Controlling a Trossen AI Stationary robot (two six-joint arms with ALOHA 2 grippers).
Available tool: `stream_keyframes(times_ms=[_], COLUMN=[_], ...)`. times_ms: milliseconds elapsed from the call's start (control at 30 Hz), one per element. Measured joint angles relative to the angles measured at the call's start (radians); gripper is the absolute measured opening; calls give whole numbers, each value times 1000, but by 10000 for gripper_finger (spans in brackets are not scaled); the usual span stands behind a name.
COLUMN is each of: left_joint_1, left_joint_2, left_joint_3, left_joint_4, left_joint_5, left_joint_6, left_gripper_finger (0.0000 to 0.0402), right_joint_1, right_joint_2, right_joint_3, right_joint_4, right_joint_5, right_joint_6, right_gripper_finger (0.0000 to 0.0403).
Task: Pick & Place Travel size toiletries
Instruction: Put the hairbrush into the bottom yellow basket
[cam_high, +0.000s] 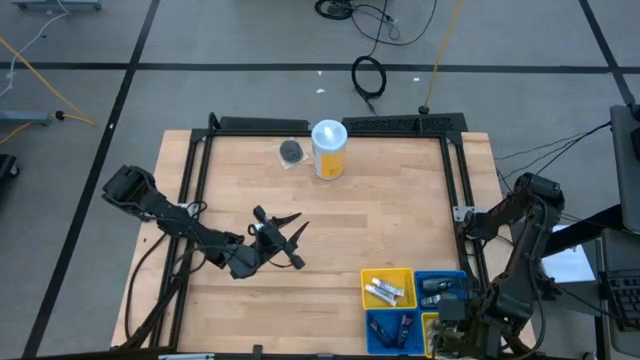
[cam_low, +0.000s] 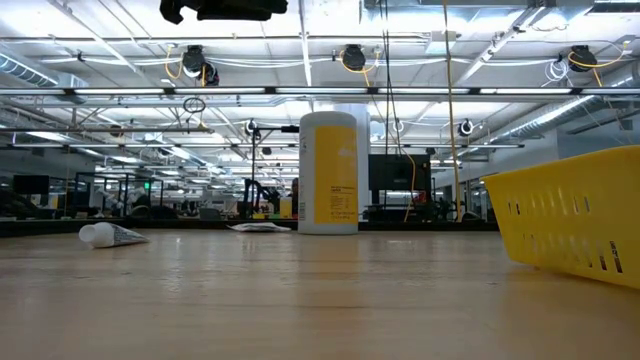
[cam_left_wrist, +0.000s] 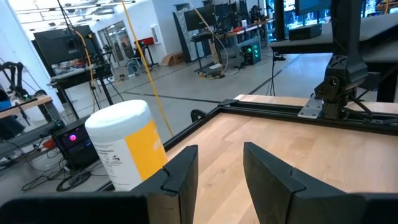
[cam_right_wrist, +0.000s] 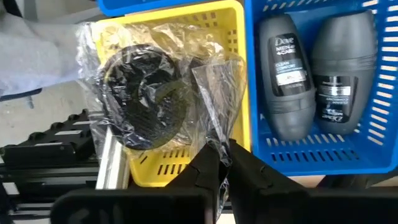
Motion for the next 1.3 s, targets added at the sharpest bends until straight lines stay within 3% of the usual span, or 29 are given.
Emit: stream_keyframes(times_ms=[367,867,1033,1300], left_joint_1=[0,12,17,23], left_joint_2=[0,0,0,0], left_joint_3=[0,0,0,0], left_joint_4=[-11,-56,-55,-55], left_joint_5=[0,0,0,0], left_joint_6=[0,-26,-26,-31], left_gripper_finger=[129,129,129,129], right_joint_1=[0,0,-10,-53], right_joint_2=[0,0,0,-1], right_joint_3=[0,0,0,0], right_joint_4=[-17,59,173,-60], right_joint_5=[78,74,73,106], right_joint_6=[-18,-56,-140,-114], right_gripper_finger=[49,172,177,146])
